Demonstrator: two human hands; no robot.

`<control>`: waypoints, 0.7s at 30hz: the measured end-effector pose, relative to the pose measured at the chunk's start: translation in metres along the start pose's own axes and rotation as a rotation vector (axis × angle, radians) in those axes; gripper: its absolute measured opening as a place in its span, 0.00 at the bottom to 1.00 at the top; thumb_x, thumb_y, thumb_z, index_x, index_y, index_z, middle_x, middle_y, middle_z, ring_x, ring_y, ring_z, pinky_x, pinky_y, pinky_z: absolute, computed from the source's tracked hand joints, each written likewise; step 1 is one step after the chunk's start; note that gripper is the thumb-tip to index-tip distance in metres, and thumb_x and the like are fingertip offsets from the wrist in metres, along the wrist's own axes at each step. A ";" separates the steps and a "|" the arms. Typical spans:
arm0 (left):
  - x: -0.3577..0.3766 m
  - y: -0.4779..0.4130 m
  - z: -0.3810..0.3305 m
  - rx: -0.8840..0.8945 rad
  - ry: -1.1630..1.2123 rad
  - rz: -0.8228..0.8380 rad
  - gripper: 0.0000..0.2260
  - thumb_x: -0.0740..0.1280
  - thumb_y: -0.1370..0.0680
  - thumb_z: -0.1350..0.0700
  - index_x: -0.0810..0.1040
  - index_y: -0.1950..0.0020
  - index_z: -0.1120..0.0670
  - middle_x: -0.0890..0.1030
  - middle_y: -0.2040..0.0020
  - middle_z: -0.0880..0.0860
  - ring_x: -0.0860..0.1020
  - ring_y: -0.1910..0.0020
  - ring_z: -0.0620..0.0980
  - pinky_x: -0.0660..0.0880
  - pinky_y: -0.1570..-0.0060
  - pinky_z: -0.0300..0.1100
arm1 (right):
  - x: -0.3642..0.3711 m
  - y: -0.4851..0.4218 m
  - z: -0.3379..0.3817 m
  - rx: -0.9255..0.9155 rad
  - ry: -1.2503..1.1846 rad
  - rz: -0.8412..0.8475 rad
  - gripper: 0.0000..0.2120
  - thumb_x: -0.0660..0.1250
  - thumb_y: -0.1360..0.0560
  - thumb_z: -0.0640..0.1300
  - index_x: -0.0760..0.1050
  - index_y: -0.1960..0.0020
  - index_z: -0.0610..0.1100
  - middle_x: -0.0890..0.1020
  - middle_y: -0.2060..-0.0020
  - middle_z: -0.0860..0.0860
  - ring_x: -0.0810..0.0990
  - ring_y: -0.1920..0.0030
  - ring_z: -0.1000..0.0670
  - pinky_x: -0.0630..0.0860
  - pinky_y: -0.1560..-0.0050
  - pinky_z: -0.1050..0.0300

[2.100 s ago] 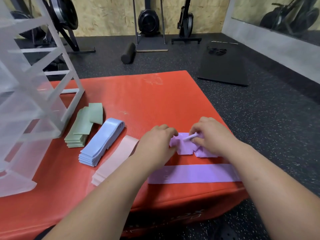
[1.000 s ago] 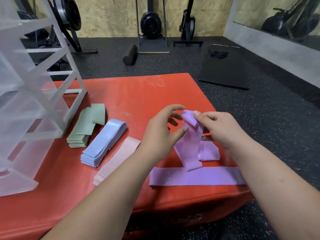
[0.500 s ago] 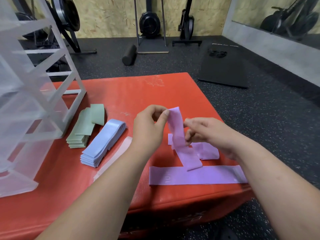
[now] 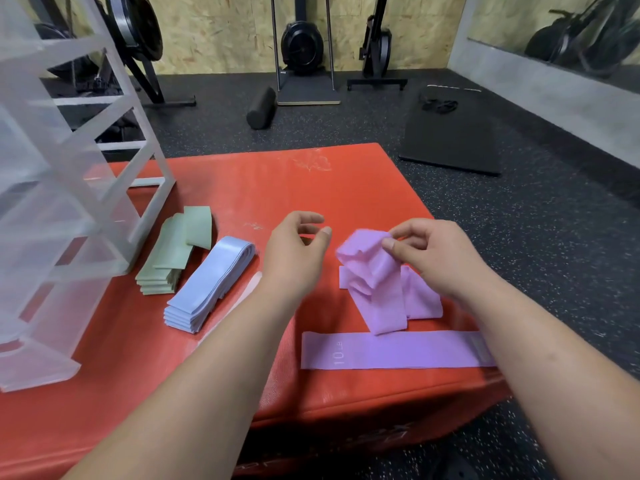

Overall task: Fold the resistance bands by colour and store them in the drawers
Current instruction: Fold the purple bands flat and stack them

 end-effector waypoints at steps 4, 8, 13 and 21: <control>0.006 0.006 -0.008 0.094 -0.057 0.116 0.07 0.72 0.19 0.55 0.84 0.41 0.49 0.86 0.49 0.41 0.80 0.57 0.35 0.72 0.57 0.27 | -0.006 0.000 0.000 -0.041 0.144 -0.057 0.05 0.74 0.21 0.48 0.87 0.55 0.55 0.87 0.59 0.62 0.85 0.56 0.56 0.79 0.54 0.55; 0.013 0.009 -0.013 0.202 -0.127 0.217 0.11 0.72 0.19 0.51 0.84 0.36 0.46 0.85 0.44 0.39 0.82 0.48 0.38 0.74 0.54 0.33 | -0.009 -0.003 0.002 -0.039 0.031 -0.097 0.02 0.76 0.23 0.48 0.87 0.52 0.53 0.88 0.58 0.54 0.84 0.56 0.52 0.80 0.54 0.53; 0.016 0.015 -0.017 0.259 -0.091 0.280 0.06 0.73 0.18 0.51 0.86 0.43 0.48 0.87 0.50 0.40 0.84 0.50 0.42 0.81 0.53 0.49 | -0.006 0.003 0.018 -0.065 -0.101 0.011 0.04 0.75 0.21 0.49 0.88 0.49 0.52 0.87 0.56 0.48 0.80 0.58 0.51 0.80 0.53 0.47; 0.012 0.011 -0.016 0.243 -0.018 0.247 0.03 0.74 0.19 0.58 0.87 0.47 0.52 0.87 0.56 0.44 0.83 0.59 0.40 0.75 0.57 0.35 | -0.002 0.002 0.015 -0.068 -0.025 -0.030 0.03 0.78 0.24 0.49 0.85 0.51 0.52 0.86 0.57 0.50 0.83 0.58 0.50 0.80 0.52 0.51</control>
Point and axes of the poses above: each hand's wrist, its own y-axis away from the middle knuckle, its own x-axis out of the palm, z = x × y, the point moved 2 cm from there along -y, towards the middle knuckle
